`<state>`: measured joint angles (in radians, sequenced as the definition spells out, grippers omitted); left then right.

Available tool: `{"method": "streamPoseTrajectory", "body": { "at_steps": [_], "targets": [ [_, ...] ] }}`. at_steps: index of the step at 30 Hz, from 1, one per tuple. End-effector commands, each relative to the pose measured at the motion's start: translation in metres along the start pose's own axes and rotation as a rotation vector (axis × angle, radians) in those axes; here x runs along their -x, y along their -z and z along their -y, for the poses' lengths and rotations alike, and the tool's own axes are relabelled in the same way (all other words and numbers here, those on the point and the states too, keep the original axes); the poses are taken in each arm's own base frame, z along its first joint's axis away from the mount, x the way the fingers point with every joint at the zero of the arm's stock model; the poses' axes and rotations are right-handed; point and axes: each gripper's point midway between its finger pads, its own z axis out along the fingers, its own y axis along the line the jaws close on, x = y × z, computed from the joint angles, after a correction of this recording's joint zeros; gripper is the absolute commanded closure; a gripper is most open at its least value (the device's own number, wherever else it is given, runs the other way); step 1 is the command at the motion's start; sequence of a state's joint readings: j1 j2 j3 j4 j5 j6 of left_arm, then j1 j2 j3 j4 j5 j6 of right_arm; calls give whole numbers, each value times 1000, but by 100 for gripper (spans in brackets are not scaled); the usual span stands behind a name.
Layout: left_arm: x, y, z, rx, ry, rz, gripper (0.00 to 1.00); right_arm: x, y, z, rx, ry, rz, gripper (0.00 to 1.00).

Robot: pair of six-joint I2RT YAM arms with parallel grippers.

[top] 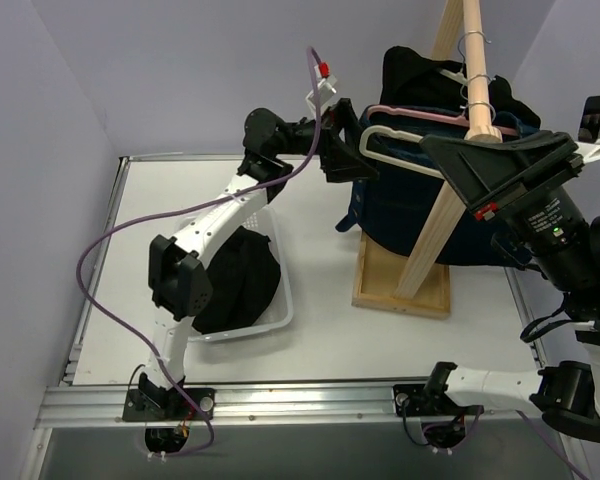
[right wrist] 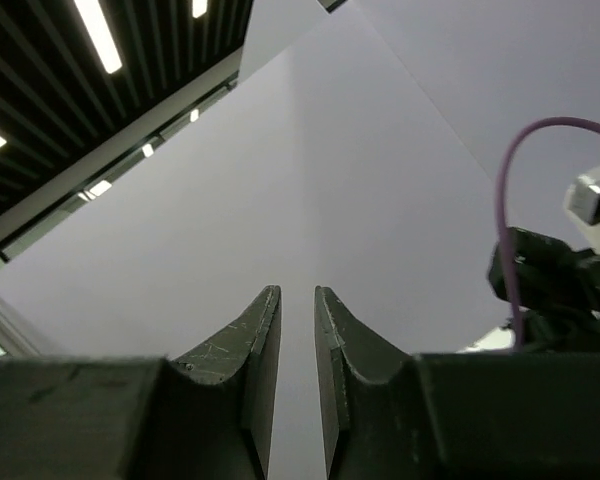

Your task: Remove the skirt from the hanger

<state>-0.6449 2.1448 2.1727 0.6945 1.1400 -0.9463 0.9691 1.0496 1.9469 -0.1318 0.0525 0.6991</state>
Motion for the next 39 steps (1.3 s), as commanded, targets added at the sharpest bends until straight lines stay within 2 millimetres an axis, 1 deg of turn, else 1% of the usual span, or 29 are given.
{"method": "streamPoseTrajectory", "body": {
  "at_steps": [1,2,3,4,5,6,7,8,9,10,12,13,15,16,17,18,19,20,21,23,24,25,30,32,39],
  "targets": [
    [45,34,25,84,-248,13,9,-2,-9,15,-67,31,10,82],
    [54,53,16,145,-273,24,9,-3,-10,16,-70,36,7,82],
    [59,63,14,175,-311,34,8,-5,-11,18,-77,38,1,81],
    [68,72,17,203,-333,47,7,-6,-12,19,-79,41,-2,81],
    [75,89,6,258,-342,64,7,-8,-13,19,-79,41,-6,81],
    [81,95,4,278,-357,76,7,-9,-14,20,-77,43,-7,80],
    [83,101,-4,302,-356,86,7,-11,-16,21,-78,45,-10,80],
    [97,102,-4,324,-387,114,8,-12,-17,21,-74,47,-14,81],
    [100,105,-14,362,-372,115,9,-12,-18,21,-73,50,-13,80],
    [98,106,-27,377,-357,112,10,-15,-20,22,-74,54,-20,80],
    [105,97,-33,355,-367,105,12,-17,-21,24,-79,62,-24,80],
    [104,89,-34,340,-369,101,13,-19,-22,26,-81,63,-26,80],
    [104,81,-45,331,-369,82,13,-20,-22,27,-83,70,-27,81],
    [104,76,-46,323,-373,81,13,-20,-21,29,-89,70,-24,81],
    [102,74,-49,316,-374,78,13,-20,-21,30,-93,73,-22,82],
    [94,75,-61,316,-357,73,13,-20,-21,30,-93,75,-22,82],
    [100,74,-58,310,-378,82,13,-19,-20,30,-93,75,-20,82],
    [100,73,-60,306,-376,82,13,-18,-20,30,-94,78,-18,82],
    [94,75,-69,311,-365,78,12,-19,-20,31,-97,83,-20,82],
    [96,75,-70,308,-376,84,12,-18,-21,31,-100,85,-15,83],
    [92,76,-76,310,-366,83,11,-17,-21,30,-95,88,-14,83],
    [95,74,-73,302,-377,87,10,-17,-21,30,-93,90,-13,83],
    [91,76,-78,301,-370,87,9,-18,-24,29,-86,93,-13,85],
    [89,74,-74,273,-371,78,9,-19,-25,30,-90,94,-14,87],
    [67,62,-66,179,-331,31,10,-24,-30,31,-84,89,-21,89]
  ]
}}
